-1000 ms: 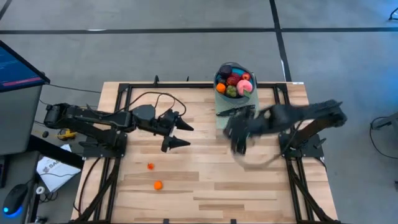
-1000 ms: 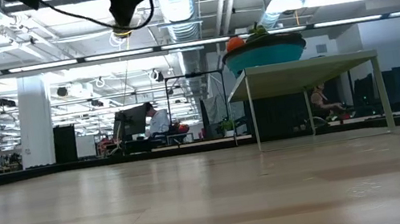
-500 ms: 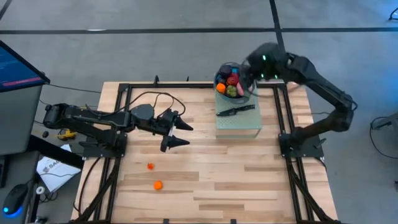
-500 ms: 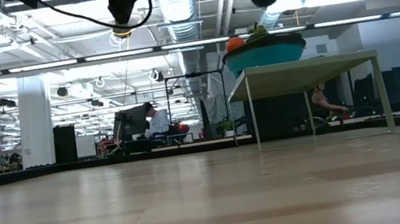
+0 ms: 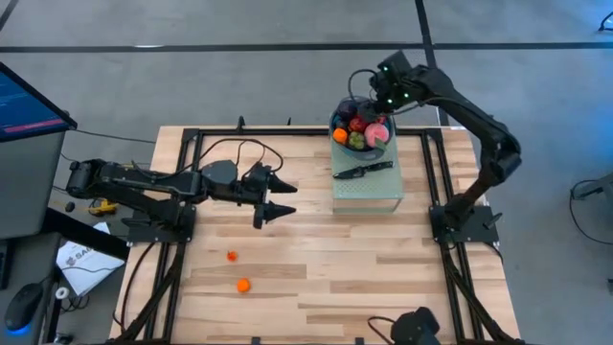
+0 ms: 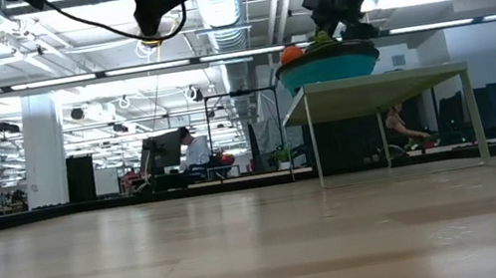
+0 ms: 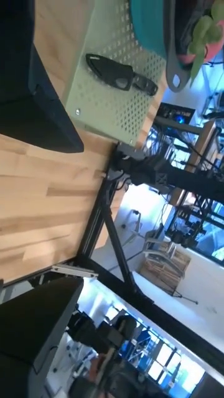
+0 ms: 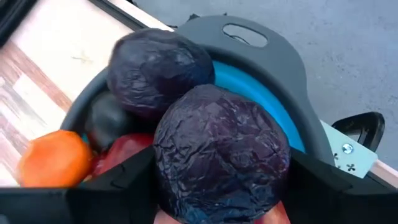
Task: Pick & Place Fruit
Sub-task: Put the violet plum into the blue strainer bowl on the shelf
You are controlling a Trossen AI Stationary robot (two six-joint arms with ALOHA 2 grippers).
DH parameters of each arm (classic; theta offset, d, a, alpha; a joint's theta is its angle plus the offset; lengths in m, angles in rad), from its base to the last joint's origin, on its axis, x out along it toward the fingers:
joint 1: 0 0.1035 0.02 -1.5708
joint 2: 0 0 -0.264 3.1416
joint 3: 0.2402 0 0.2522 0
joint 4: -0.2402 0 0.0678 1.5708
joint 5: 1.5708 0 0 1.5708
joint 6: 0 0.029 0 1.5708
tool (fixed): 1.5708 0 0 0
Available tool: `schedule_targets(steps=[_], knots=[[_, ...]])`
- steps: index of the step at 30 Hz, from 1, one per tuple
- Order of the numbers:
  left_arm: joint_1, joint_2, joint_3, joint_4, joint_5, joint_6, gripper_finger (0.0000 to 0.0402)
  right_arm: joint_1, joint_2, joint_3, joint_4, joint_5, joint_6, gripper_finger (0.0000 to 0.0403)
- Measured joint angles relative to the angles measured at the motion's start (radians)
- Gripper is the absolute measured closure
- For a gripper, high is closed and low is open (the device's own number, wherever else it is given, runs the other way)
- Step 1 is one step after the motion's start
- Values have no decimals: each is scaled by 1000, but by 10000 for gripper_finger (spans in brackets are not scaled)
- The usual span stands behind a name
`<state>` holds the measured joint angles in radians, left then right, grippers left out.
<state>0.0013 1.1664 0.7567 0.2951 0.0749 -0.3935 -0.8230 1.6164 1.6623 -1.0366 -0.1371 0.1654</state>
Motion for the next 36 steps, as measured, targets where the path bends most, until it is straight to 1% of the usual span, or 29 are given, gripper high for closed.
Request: schedule_targets(steps=[5, 13, 30, 36], knots=[[0, 0, 0, 0, -5, -34, 72, 2, 9, 0, 2, -7, -3, 134], [0, 0, 0, 0, -5, -34, 82, 2, 7, 0, -2, -22, -8, 121], [0, 0, 0, -1, -4, -34, 91, 2, 7, 0, -2, -25, -18, 45], [0, 0, 0, -2, -4, -34, 96, -4, -19, 0, -5, -26, -15, 37]])
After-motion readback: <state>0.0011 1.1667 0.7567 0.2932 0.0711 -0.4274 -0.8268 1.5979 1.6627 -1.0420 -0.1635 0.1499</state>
